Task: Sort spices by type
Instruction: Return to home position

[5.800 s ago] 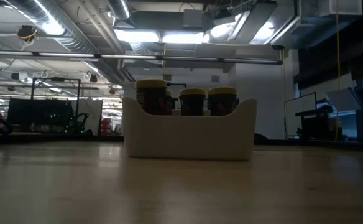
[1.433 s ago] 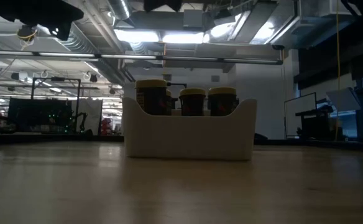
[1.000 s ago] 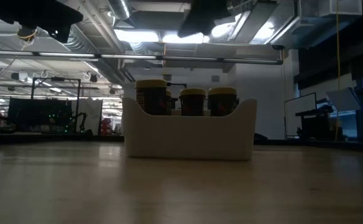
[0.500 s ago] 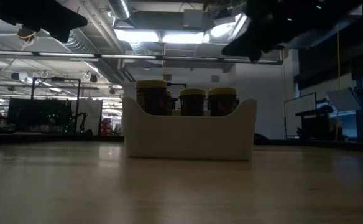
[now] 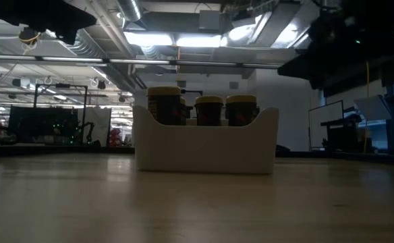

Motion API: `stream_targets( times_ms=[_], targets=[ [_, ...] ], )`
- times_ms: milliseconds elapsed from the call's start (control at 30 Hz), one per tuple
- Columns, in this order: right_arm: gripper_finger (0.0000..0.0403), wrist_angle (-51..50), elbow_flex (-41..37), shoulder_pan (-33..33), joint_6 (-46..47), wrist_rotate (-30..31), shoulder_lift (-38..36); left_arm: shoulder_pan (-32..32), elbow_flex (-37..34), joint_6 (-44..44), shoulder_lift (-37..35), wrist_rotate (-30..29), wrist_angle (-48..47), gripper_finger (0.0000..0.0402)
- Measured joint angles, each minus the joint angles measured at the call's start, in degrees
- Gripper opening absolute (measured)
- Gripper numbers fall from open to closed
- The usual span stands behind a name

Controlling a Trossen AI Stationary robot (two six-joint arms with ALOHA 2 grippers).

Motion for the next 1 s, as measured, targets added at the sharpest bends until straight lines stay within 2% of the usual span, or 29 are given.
stream_targets(
  times_ms=[100,233,300,433,600,700,1000],
  targets=[
    [0.0023,-0.12,-3.27,0.00,1.48,-0.02,-4.92,1.71,-0.02,-1.05,0.02,1.30,2.32,0.0004],
    [0.0023,-1.71,-5.78,0.00,2.49,-0.07,-11.68,5.96,-0.02,-2.90,0.53,9.64,2.52,0.0004],
    [0.0023,-3.38,-5.90,0.02,2.53,-0.31,-14.09,8.18,-0.02,-3.24,1.71,12.01,2.81,0.0004],
    [0.0023,-5.80,-5.95,0.04,2.50,-0.77,-17.31,12.55,-0.04,-3.58,4.35,14.50,3.04,0.0004],
    [0.0023,-9.12,-5.95,0.04,2.51,-0.77,-19.76,16.52,-0.13,-0.90,4.35,24.23,4.71,0.0004],
    [0.0023,-10.88,-5.97,0.04,2.59,-0.40,-20.72,18.54,-0.84,-0.15,1.82,24.63,4.35,0.0004],
    [0.0023,-11.34,-6.01,0.04,3.28,0.10,-22.29,23.94,-14.69,-6.40,-10.37,24.63,12.55,0.0004]
  ],
)
